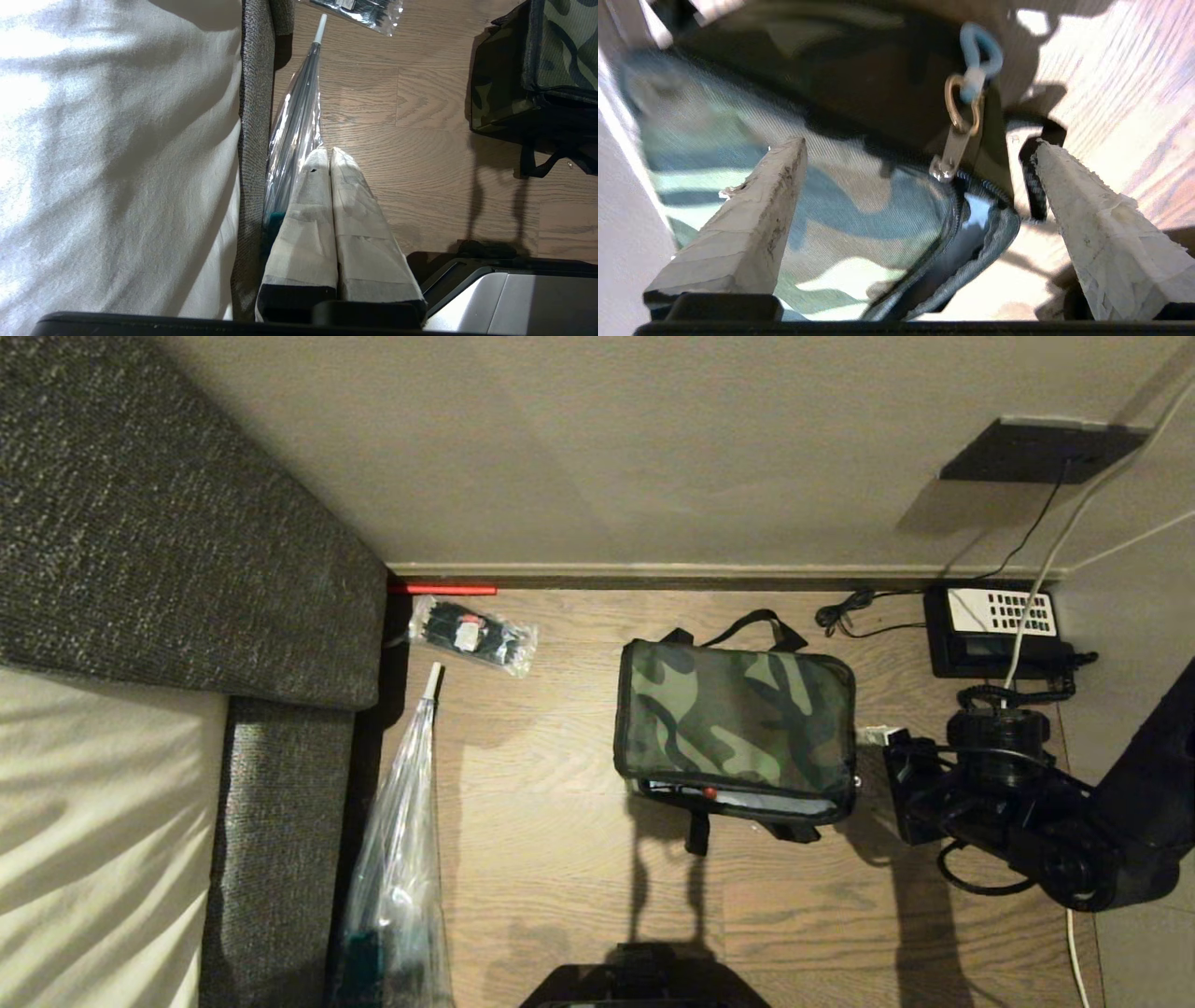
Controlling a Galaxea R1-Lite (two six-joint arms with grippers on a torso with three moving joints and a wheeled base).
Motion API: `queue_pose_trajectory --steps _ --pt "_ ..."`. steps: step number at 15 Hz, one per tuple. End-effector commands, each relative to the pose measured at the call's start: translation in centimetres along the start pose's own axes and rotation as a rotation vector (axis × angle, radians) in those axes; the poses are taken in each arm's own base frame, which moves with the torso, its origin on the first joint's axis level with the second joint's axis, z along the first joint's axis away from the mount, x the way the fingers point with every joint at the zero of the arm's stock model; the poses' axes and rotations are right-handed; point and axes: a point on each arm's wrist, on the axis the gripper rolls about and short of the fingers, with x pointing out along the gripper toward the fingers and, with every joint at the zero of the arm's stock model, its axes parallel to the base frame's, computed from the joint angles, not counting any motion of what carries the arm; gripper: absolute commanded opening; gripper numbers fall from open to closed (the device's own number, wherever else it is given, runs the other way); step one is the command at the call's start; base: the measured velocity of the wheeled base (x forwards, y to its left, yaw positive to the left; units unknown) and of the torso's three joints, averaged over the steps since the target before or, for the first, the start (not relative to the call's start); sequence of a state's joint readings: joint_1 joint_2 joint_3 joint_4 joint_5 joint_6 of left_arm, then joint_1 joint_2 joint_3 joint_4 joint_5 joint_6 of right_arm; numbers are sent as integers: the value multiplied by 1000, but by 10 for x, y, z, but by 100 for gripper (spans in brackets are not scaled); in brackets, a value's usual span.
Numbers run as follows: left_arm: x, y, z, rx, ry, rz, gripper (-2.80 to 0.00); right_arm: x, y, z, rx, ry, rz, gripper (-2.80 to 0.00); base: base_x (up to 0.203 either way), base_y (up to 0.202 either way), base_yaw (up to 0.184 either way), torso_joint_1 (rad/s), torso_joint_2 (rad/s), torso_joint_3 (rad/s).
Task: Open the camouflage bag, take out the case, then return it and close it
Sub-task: Open the top of the storage box
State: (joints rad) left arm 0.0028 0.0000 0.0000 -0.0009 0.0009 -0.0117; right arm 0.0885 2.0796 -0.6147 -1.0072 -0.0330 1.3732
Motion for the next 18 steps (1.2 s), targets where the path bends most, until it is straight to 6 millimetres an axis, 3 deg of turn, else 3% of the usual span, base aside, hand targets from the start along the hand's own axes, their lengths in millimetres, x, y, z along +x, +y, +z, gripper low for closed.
queue_pose_trajectory --steps 1,7,18 --pt "0 0 0 -1 1 1 -280 -2 -1 6 25 -16 -1 0 0 0 0 0 0 0" --pt "0 0 0 -1 1 1 -280 -8 -3 12 39 -31 -6 0 0 0 0 1 1 -11" --pt "0 0 0 -1 1 1 -280 -2 -4 15 45 -38 2 0 0 0 0 2 2 -97"
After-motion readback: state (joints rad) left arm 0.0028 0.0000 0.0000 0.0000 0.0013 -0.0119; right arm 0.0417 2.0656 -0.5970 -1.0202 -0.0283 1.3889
